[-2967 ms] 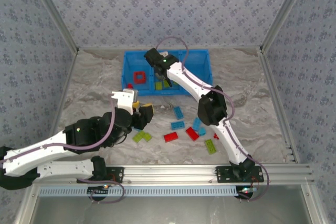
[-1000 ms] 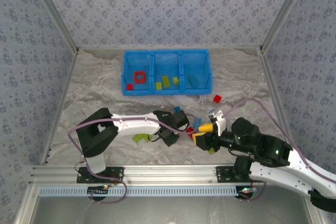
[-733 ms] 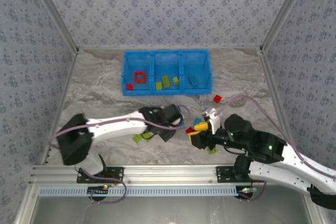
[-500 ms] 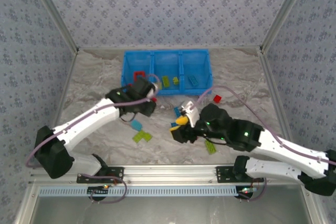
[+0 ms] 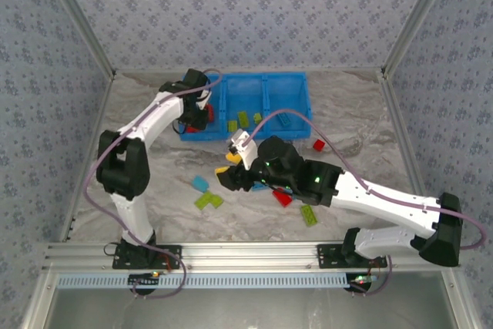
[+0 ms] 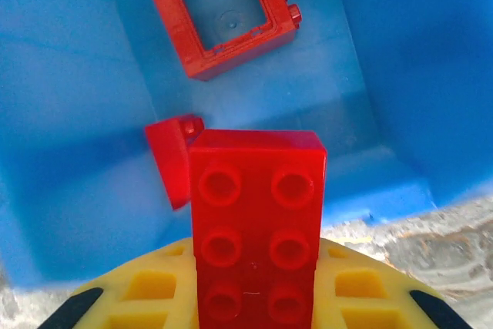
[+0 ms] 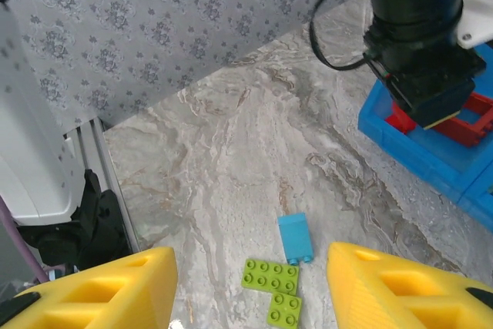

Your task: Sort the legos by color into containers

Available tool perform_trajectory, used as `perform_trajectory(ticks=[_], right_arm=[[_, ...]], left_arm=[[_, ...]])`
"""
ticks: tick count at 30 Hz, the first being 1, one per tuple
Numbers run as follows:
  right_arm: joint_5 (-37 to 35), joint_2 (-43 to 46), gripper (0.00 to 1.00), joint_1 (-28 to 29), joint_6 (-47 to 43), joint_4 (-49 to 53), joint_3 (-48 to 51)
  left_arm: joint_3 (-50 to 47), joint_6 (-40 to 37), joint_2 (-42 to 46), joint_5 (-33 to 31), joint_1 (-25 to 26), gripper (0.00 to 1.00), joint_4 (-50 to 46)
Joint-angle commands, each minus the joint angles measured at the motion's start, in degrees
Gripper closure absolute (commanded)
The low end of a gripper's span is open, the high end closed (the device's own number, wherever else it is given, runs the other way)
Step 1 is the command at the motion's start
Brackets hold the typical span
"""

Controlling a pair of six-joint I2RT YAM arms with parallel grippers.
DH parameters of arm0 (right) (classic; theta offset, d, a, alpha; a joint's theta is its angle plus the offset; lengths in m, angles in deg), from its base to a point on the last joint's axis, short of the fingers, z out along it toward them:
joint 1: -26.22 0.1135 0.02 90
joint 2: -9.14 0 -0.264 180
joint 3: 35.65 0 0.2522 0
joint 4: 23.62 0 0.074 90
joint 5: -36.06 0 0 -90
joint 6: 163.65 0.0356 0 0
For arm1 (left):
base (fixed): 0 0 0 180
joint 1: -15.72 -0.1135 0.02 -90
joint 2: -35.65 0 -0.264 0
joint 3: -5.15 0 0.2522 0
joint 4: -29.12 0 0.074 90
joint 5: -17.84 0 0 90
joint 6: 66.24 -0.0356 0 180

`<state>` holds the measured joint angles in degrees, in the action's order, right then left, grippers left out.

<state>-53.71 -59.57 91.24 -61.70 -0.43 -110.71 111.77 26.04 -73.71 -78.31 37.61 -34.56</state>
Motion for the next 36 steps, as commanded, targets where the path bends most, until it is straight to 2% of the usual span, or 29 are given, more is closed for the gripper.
perform_trajectory(ticks=[1, 10, 24, 32, 36], right_arm=[[-1.0, 0.5, 0.44, -0.2, 0.0, -2.6, -0.6], [-1.0, 3.0, 0.43, -0.3, 2.6, -3.1, 3.1], [-0.8, 2.9, 0.43, -0.4, 4.5, -3.4, 4.6], [-1.1, 2.5, 0.41, -0.6, 4.8, -3.0, 4.8], [-0.8, 2.0, 0.41, -0.9, 4.8, -2.6, 4.1]], left_arm=[[4.1, -3.4, -3.2, -0.8, 0.3, 0.74, -2.5], [4.5, -7.3, -8.3, -2.0, 0.3, 0.68, 0.1], [7.7, -7.5, -11.8, -0.6, 0.3, 0.66, 1.1], [4.8, -7.3, -9.7, -1.0, 0.5, 0.52, 2.8], [5.1, -7.2, -7.6, -2.1, 0.8, 0.49, 2.3]])
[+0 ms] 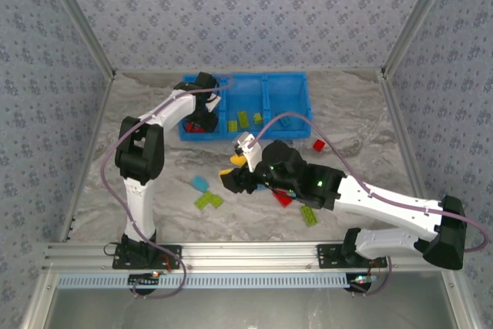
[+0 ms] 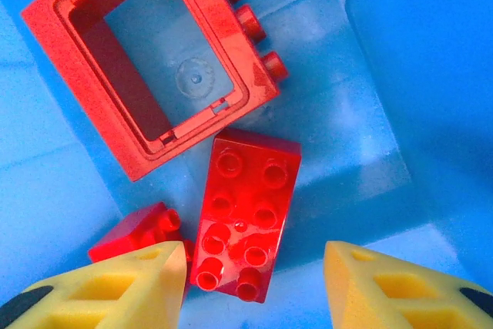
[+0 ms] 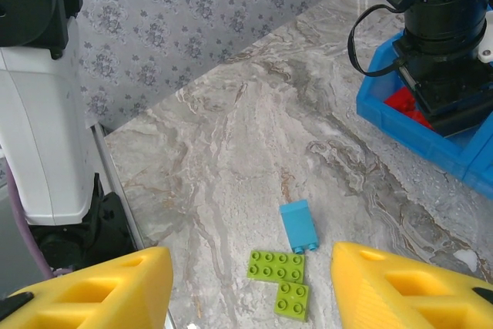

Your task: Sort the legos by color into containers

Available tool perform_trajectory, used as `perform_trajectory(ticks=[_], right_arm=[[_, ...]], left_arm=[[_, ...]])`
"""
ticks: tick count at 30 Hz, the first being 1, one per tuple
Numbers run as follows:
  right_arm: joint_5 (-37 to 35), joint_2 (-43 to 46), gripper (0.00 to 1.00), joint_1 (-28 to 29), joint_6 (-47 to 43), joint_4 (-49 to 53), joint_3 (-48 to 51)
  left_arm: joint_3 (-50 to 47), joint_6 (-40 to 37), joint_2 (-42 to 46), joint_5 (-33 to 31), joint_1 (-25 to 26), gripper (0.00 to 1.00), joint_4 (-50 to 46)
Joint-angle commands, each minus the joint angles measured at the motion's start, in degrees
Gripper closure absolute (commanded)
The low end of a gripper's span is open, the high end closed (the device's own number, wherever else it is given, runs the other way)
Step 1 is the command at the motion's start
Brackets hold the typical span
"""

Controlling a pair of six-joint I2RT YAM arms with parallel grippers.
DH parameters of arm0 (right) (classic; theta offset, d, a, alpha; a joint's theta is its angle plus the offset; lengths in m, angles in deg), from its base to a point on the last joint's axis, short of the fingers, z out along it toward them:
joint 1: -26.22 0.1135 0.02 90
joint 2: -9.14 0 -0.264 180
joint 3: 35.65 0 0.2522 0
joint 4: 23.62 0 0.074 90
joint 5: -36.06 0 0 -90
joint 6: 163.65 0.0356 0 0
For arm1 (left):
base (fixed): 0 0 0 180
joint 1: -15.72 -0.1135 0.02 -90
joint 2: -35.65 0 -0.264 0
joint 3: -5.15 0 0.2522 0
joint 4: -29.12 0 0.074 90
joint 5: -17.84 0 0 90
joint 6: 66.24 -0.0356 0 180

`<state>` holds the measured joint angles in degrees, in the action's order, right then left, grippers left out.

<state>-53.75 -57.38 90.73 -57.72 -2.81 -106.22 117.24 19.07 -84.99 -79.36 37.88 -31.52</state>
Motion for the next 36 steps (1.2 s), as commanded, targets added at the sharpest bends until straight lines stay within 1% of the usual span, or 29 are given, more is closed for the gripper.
perform_trajectory(ticks=[1, 4, 8, 12, 15, 17, 18, 23, 26, 28, 30, 32, 34, 36], right_arm=[[-0.8, -0.2, 0.41, -0.4, 0.9, -0.3, -0.5], [-1.4, 0.1, 0.41, -0.4, 0.6, 0.4, -0.7], [-2.7, 1.4, 0.42, -0.7, 0.3, 1.6, -0.4], [-4.1, 3.7, 0.42, -1.4, -0.3, 3.7, 0.2], [-5.4, 5.5, 0.42, -2.0, -0.5, 5.3, 0.8], [-6.5, 6.9, 0.42, -2.6, -0.6, 6.6, 1.4], [-7.1, 7.5, 0.42, -3.0, -0.3, 7.2, 1.6], [-12.6, 9.1, 0.43, -4.8, 2.0, 13.4, 1.8], [-15.4, 7.9, 0.42, -7.0, 4.9, 18.6, 1.3], [-15.9, 6.0, 0.43, -8.4, 6.5, 21.6, 1.0], [-16.0, 3.1, 0.42, -9.9, 8.2, 23.9, 0.7], [-14.1, -0.2, 0.42, -11.5, 9.2, 23.9, 1.3], [-11.8, -3.6, 0.42, -12.3, 9.0, 22.9, 1.0], [-8.9, -7.6, 0.42, -10.9, 6.2, 20.8, -0.5]], left_arm=[[-0.2, -0.1, 4.4, -1.6, 0.7, 0.49, -0.9], [-0.4, 1.6, 7.9, -3.5, 1.1, 0.51, -0.8], [-2.8, 6.7, 15.5, -6.3, 1.1, 0.52, -0.2], [-9.2, 12.9, 26.8, -5.3, 1.3, 0.50, -0.1], [-15.0, 17.6, 36.9, -0.5, 1.4, 0.48, -1.2], [-18.7, 21.1, 43.9, 5.6, 1.6, 0.47, -2.2], [-20.3, 22.5, 46.8, 7.6, 2.0, 0.46, -2.6], [-29.6, 32.4, 63.3, 16.7, 5.3, 0.37, -1.7], [-34.9, 39.6, 70.9, 19.8, 9.1, 0.36, 2.0], [-38.7, 44.1, 74.8, 17.9, 14.1, 0.36, 5.5], [-42.1, 47.4, 78.0, 12.1, 20.5, 0.37, 7.7], [-44.3, 49.4, 79.9, 5.5, 26.4, 0.37, 7.7], [-45.2, 50.1, 80.7, 0.6, 30.5, 0.38, 9.3], [-44.3, 50.5, 80.9, -5.4, 33.8, 0.39, 8.4]])
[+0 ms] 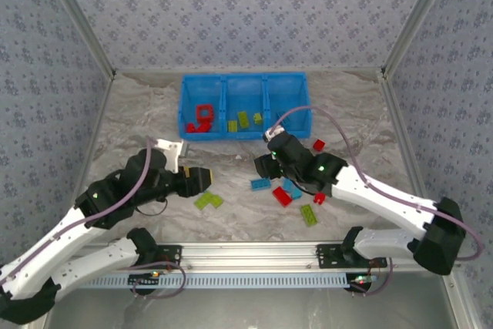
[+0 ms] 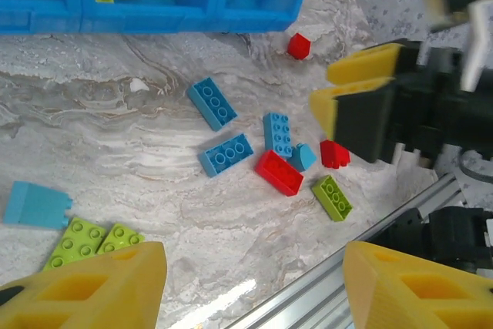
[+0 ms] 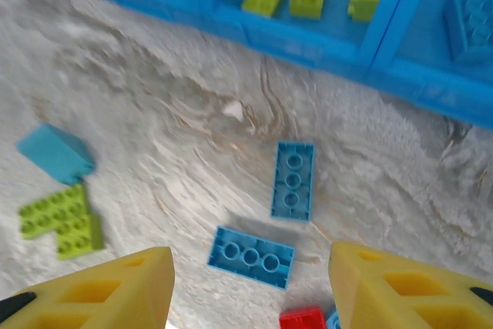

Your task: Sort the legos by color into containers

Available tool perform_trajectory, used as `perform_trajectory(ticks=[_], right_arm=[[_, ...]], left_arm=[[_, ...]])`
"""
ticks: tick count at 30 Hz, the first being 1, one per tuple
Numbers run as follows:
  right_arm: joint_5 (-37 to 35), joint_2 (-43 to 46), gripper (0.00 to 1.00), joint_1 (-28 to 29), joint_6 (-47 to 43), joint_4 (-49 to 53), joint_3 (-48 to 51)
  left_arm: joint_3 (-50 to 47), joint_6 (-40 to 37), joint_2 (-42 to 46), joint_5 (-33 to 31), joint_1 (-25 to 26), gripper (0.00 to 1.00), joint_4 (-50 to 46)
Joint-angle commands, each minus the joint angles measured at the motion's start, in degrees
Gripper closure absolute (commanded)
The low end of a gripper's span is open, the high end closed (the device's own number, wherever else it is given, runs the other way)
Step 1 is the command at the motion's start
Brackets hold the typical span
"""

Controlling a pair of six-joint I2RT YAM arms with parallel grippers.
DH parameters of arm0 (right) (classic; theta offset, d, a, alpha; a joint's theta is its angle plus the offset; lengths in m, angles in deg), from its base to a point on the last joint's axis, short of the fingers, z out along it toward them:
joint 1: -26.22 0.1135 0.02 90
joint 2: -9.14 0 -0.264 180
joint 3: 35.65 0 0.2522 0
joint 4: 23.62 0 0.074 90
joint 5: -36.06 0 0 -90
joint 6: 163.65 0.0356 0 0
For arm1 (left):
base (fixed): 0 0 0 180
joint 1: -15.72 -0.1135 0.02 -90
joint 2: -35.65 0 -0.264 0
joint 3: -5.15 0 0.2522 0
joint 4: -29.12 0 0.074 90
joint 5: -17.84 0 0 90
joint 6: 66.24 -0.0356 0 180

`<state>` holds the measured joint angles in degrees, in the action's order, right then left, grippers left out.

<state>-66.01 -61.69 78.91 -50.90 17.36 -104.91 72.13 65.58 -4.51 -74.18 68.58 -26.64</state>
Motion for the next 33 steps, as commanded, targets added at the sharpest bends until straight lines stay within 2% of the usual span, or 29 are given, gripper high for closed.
perform_trajectory(ticks=[1, 3, 6, 11, 17, 21, 26, 28, 33], right_arm=[[5.6, -5.8, 0.41, 2.7, -3.1, -1.2, -2.9], [11.4, -11.3, 0.40, 6.8, -7.1, -6.2, -5.5], [16.9, -20.6, 0.36, 10.7, -12.5, -12.0, -8.8], [18.7, -34.6, 0.31, 12.6, -17.7, -14.2, -17.8], [16.5, -45.0, 0.27, 11.9, -20.1, -10.6, -27.8], [17.1, -49.0, 0.29, 10.4, -19.3, -9.5, -30.4], [18.9, -50.7, 0.43, 10.2, -19.5, -9.4, -31.7], [18.3, -51.3, 0.42, 10.2, -19.5, -8.7, -32.5], [15.6, -50.0, 0.28, 10.1, -19.7, -8.7, -31.9]], left_arm=[[1.9, 5.0, 0.6, -14.9, 4.6, 0.39, -0.1], [4.2, 8.7, 1.6, -23.8, 6.3, 0.41, -6.2], [3.4, 8.5, 6.0, -26.8, 7.4, 0.42, -5.5], [4.2, 7.5, 10.6, -23.0, 7.4, 0.40, -7.7], [4.9, 9.4, 15.2, -20.4, 7.4, 0.40, -13.0], [4.9, 9.2, 16.7, -20.6, 7.4, 0.40, -13.1], [5.5, 7.5, 14.5, -19.6, 7.4, 0.40, -11.8], [5.7, 7.1, 13.8, -19.2, 7.4, 0.40, -11.3], [5.4, 7.0, 13.7, -18.7, 7.4, 0.40, -10.7]])
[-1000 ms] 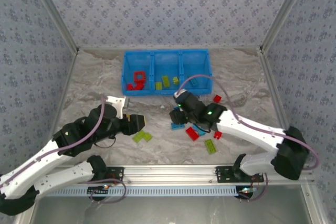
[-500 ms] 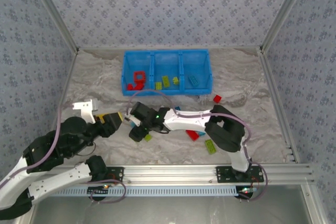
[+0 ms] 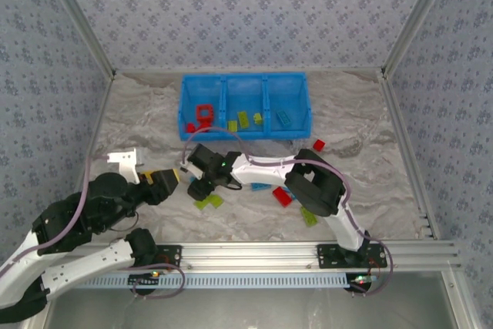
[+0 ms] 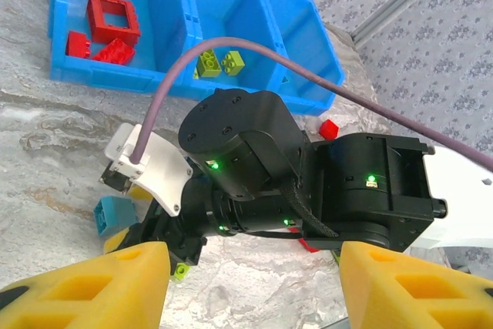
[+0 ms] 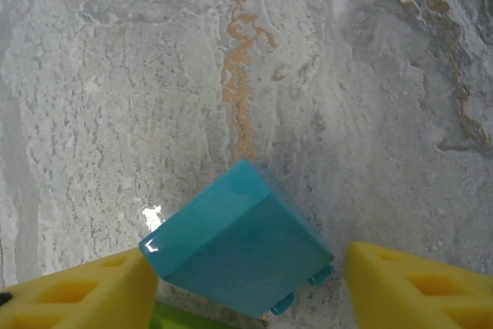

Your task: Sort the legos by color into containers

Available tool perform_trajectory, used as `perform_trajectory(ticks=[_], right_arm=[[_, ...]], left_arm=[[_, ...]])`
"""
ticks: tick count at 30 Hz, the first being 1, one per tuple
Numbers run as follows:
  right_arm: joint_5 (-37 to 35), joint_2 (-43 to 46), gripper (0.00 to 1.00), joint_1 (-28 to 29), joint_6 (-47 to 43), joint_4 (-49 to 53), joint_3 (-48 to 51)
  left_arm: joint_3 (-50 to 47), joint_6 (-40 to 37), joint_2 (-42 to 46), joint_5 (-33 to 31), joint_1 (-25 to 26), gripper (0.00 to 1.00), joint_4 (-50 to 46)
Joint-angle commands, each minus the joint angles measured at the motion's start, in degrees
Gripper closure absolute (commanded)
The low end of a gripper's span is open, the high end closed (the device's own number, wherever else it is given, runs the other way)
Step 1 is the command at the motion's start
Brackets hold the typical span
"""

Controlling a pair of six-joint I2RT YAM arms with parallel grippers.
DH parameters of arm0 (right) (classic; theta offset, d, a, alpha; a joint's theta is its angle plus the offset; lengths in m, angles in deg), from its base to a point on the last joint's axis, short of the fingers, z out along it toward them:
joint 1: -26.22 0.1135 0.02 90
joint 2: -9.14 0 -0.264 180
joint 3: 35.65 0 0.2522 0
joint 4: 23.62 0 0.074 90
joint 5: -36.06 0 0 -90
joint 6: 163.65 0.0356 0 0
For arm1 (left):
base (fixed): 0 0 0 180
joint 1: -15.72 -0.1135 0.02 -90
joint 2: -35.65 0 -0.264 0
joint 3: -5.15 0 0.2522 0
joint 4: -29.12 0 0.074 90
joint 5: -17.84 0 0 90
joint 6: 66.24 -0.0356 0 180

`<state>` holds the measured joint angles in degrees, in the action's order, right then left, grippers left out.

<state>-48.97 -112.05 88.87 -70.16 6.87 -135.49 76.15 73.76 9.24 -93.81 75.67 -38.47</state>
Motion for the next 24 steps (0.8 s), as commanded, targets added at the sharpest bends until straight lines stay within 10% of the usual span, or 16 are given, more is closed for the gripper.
perform_trajectory(ticks=[1, 24], right_arm=[[-1.4, 0.6, 0.26, 0.0, -0.5, 2.1, -1.4], [7.5, -7.7, 0.23, -3.1, -16.8, 14.1, -13.2]], left_arm=[[1.2, -1.2, 0.1, 1.0, 0.4, 0.40, 1.2], [1.3, -2.7, -2.0, 2.1, 0.4, 0.39, 2.5]])
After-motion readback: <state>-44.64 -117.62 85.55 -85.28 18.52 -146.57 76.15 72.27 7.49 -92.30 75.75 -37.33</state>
